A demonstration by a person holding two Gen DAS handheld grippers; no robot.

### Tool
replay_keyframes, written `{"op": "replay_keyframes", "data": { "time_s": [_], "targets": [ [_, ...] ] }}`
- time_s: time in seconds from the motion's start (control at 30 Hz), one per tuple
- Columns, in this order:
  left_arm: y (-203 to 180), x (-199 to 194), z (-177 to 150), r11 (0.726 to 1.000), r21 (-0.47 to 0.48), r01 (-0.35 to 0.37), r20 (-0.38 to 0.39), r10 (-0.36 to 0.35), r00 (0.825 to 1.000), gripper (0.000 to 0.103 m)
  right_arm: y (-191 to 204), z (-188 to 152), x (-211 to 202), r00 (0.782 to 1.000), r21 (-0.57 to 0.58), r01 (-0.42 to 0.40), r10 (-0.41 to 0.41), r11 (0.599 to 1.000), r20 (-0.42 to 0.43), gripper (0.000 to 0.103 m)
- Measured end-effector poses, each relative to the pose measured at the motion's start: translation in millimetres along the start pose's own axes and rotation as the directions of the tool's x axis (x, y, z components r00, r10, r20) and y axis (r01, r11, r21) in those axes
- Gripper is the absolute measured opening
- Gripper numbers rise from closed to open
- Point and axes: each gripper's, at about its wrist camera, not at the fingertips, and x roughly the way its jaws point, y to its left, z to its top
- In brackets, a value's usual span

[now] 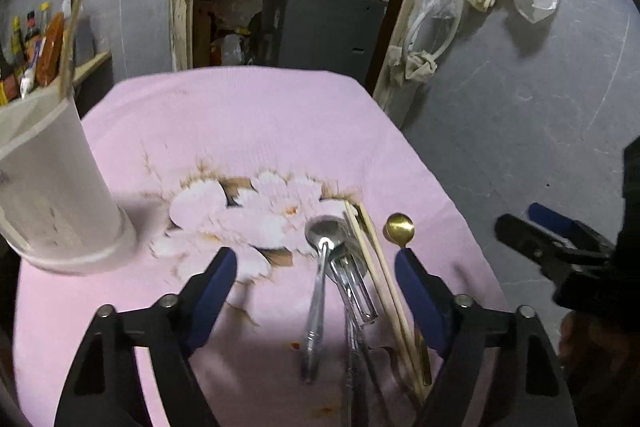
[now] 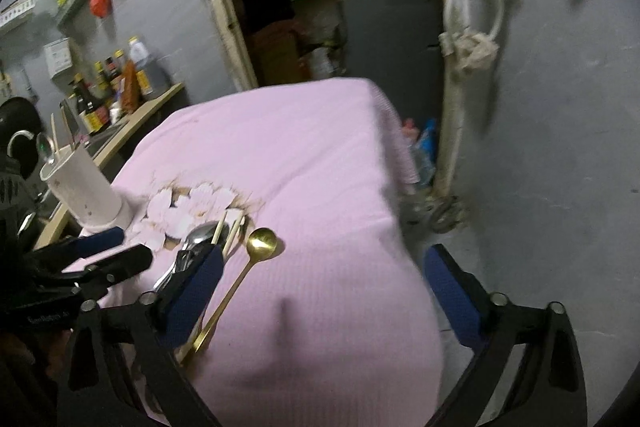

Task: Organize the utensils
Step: 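Grasp a silver fork with the left tool while the right tool grasps the gold spoon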

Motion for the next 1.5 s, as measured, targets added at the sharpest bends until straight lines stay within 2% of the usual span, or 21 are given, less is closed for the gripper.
{"op": "replay_keyframes", "data": {
  "time_s": [0.03,0.1,0.17,0.2,0.27,0.33,0.47,0.63,0.73,0.93,1.03,1.17,1.3,1.4,1.5],
  "targets": [
    [-1,3,-3,1.000,-0.004,-0.001,-0.010,0.001,1.000,0.069,-1,-1,7,1.000,-0.005,-0.016,0.016,1.000,-0.009,0.090],
    [-4,8,-7,1.000,-0.010,0.005,-0.029,-0.006,1.000,0.055,-2,-1,21,0.998,-0.020,-0.055,0.055,0.998,-0.020,0.079],
    [-5,13,-10,1.000,-0.016,0.013,-0.041,-0.013,0.999,0.048,-2,-2,31,0.996,-0.036,-0.086,0.085,0.996,-0.031,0.064],
    [-6,15,-11,1.000,-0.021,0.020,-0.047,-0.021,0.999,0.044,-2,-2,37,0.994,-0.044,-0.104,0.102,0.994,-0.036,0.061],
    [-7,19,-11,0.999,-0.027,0.034,-0.058,-0.035,0.998,0.039,0,-1,45,0.991,-0.054,-0.124,0.122,0.991,-0.046,0.046],
    [-8,23,-12,0.998,-0.037,0.048,-0.079,-0.051,0.996,0.035,2,0,53,0.986,-0.059,-0.155,0.151,0.986,-0.068,0.041],
    [-8,30,-12,0.995,-0.069,0.075,-0.102,-0.082,0.991,0.030,5,0,62,0.976,-0.055,-0.196,0.190,0.979,-0.105,0.035],
    [-14,37,-8,0.993,-0.070,0.092,-0.133,-0.100,0.986,0.030,10,2,70,0.967,-0.067,-0.227,0.217,0.972,-0.132,0.029],
    [-17,42,-6,0.996,-0.048,0.073,-0.152,-0.079,0.985,0.028,15,5,73,0.962,-0.089,-0.245,0.232,0.965,-0.142,0.023],
    [-15,46,-2,0.997,-0.045,0.056,-0.181,-0.064,0.981,0.022,24,3,85,0.938,-0.113,-0.306,0.279,0.945,-0.205,0.023],
    [-17,48,1,0.998,-0.034,0.053,-0.203,-0.059,0.977,0.022,25,3,85,0.937,-0.117,-0.309,0.281,0.944,-0.209,0.023],
    [-18,51,2,0.998,-0.040,0.057,-0.221,-0.064,0.973,0.022,22,4,87,0.935,-0.097,-0.301,0.274,0.949,-0.223,0.011],
    [-19,52,4,0.998,-0.036,0.055,-0.231,-0.062,0.971,0.021,16,7,90,0.911,-0.005,-0.333,0.320,0.943,-0.260,0.006],
    [-16,50,5,0.996,-0.065,0.063,-0.233,-0.076,0.969,0.017,18,7,82,0.915,0.018,-0.327,0.321,0.945,-0.245,0.004],
    [-11,45,3,0.995,-0.076,0.062,-0.232,-0.079,0.969,0.015,21,8,68,0.930,0.013,-0.305,0.301,0.952,-0.213,0.003]
  ]
}}
